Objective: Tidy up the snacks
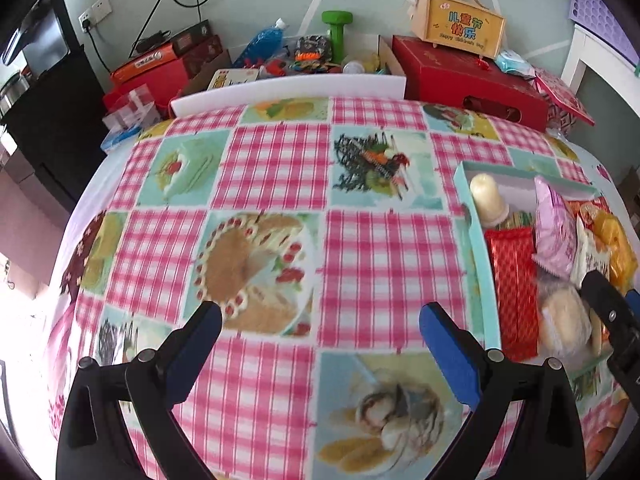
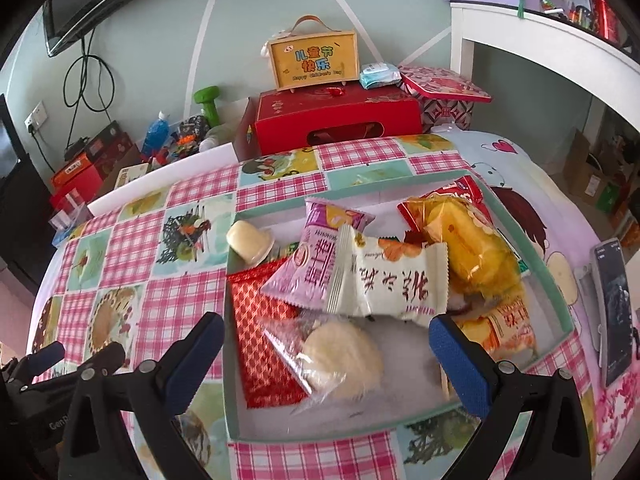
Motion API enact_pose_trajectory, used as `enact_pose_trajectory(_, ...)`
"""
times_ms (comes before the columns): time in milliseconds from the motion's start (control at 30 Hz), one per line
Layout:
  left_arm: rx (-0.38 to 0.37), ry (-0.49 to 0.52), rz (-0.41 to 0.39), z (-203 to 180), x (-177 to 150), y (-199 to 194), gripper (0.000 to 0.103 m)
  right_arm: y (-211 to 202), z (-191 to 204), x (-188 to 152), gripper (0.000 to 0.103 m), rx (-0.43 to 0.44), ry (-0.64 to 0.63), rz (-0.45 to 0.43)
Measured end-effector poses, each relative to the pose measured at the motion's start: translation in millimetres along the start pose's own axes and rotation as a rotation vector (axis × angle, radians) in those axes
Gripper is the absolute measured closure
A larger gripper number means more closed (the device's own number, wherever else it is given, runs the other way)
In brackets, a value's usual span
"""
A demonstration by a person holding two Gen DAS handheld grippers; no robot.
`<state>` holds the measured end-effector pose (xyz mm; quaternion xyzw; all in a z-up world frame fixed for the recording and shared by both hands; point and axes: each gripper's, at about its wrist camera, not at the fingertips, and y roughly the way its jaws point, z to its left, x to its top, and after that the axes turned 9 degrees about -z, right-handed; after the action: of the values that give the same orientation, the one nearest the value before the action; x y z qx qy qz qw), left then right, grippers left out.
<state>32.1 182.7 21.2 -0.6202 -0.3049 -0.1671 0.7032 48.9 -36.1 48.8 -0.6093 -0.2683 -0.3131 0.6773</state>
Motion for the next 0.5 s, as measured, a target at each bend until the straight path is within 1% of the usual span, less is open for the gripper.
enact_pose_trajectory(267, -0.019, 0.005, 0.016, 5, -24, -12, 0.004, -13, 3, -21, 0.000, -0.013, -0.037, 0.016)
enact_pose_trajectory(500, -0.029, -0.004, 0.027, 8, -38, -18, 0.004, -23, 8, -34, 0.000, -0.015, -0.072, 0.016)
